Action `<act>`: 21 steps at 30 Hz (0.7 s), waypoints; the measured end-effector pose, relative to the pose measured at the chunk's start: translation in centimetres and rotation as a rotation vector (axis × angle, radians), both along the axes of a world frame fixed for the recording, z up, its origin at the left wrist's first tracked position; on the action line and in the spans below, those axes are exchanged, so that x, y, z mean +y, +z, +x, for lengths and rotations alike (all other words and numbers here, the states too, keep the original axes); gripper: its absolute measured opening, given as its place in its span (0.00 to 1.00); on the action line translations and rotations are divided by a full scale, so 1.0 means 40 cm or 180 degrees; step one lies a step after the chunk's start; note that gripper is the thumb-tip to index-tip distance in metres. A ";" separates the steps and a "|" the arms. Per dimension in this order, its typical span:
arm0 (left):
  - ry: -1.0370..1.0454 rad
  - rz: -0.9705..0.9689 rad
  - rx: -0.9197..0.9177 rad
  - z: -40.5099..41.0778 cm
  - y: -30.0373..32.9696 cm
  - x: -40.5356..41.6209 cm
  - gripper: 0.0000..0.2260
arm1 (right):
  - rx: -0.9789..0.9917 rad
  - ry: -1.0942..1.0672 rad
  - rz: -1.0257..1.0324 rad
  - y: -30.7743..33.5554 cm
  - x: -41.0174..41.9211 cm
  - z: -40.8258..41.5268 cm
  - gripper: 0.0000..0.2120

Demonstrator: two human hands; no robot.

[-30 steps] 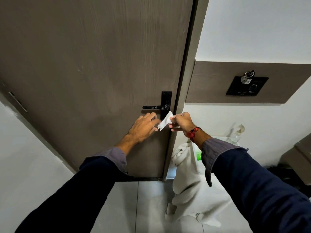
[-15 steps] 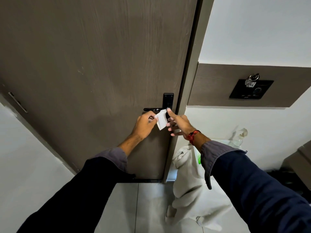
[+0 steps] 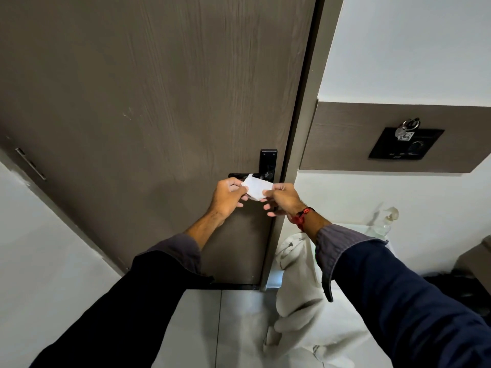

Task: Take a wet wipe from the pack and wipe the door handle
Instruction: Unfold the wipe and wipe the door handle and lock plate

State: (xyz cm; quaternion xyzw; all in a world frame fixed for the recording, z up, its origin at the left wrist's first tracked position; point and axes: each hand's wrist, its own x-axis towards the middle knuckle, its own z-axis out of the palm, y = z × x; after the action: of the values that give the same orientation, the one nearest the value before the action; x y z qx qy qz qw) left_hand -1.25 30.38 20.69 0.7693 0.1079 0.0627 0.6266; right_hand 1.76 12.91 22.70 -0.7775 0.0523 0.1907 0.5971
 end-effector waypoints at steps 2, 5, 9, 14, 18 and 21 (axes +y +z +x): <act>0.0436 -0.0419 0.0272 0.005 -0.007 0.004 0.05 | 0.0220 -0.0269 0.0106 0.001 -0.003 0.003 0.03; 0.0666 -0.1053 0.0674 0.005 -0.016 -0.001 0.03 | 0.0679 -0.0496 0.0292 0.009 -0.003 0.004 0.06; 0.0790 -0.1495 0.1051 -0.004 -0.023 -0.017 0.05 | 0.1067 -0.0829 0.0523 0.009 0.002 0.004 0.10; 0.1064 -0.1282 0.0619 0.004 0.006 -0.023 0.12 | 0.1044 -0.0956 0.0789 0.019 0.025 0.020 0.11; 0.0950 -0.0108 0.0307 0.025 0.029 -0.028 0.12 | 0.0859 -0.1069 0.0881 0.028 0.034 0.051 0.12; 0.0539 0.2955 -0.0095 0.020 0.038 -0.037 0.16 | 0.0738 -0.1119 0.0821 0.027 0.031 0.070 0.12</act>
State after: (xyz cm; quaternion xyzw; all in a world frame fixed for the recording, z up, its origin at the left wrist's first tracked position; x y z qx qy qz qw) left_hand -0.44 28.89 22.22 0.9556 0.1217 0.1662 0.2106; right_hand 4.58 14.17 23.78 -0.6467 0.2302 0.1769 0.7053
